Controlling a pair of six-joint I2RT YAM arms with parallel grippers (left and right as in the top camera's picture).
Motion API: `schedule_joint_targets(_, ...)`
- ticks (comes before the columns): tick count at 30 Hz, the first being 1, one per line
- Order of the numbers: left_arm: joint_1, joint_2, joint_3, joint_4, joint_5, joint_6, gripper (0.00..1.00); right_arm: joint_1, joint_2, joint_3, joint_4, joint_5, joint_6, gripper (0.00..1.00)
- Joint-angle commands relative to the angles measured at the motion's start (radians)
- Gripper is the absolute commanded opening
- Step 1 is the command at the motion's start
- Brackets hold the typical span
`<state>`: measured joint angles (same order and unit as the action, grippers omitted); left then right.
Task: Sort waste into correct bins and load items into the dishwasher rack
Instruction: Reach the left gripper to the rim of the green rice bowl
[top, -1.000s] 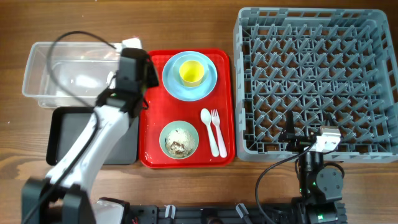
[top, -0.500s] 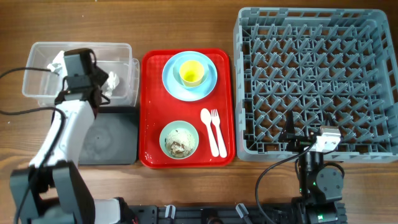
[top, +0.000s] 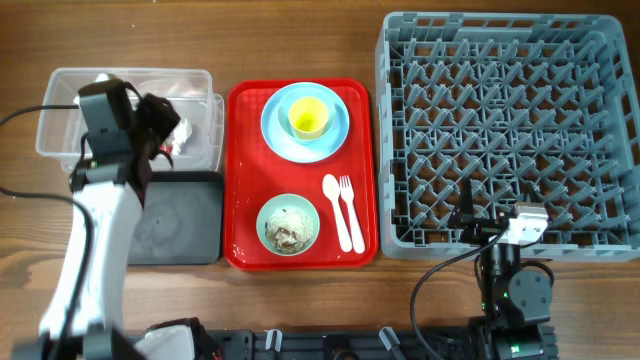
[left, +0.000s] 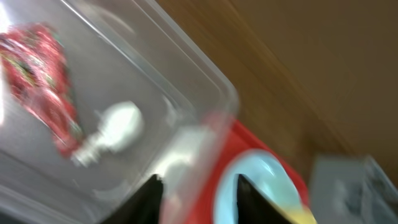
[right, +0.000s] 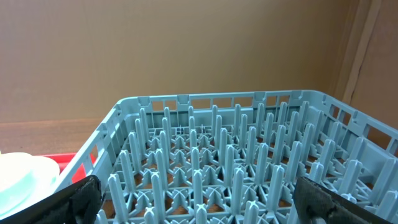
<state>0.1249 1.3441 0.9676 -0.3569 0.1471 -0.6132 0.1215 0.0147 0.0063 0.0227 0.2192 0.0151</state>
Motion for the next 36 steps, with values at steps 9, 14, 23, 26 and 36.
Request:
schedule_joint_targets(9,-0.503,-0.010,-0.001,-0.360,0.059,0.014,0.04,0.004,-0.005,-0.001,0.006,0.017,0.012,1.00)
schedule_joint_targets(14,-0.710,0.060,-0.001,-0.369,-0.049,-0.006,0.11,0.004,-0.005,-0.001,0.006,0.017,0.012,1.00)
schedule_joint_targets(23,-0.952,0.202,-0.001,-0.351,-0.237,-0.058,0.24,0.004,-0.005,-0.001,0.005,0.017,0.012,1.00)
schedule_joint_targets(26,-0.995,0.243,-0.001,-0.346,-0.280,-0.070,0.25,0.004,-0.005,-0.001,0.006,0.017,0.012,1.00)
schedule_joint_targets(36,-1.018,0.276,-0.001,-0.348,-0.348,-0.077,0.25,0.004,-0.005,-0.001,0.006,0.017,0.011,1.00)
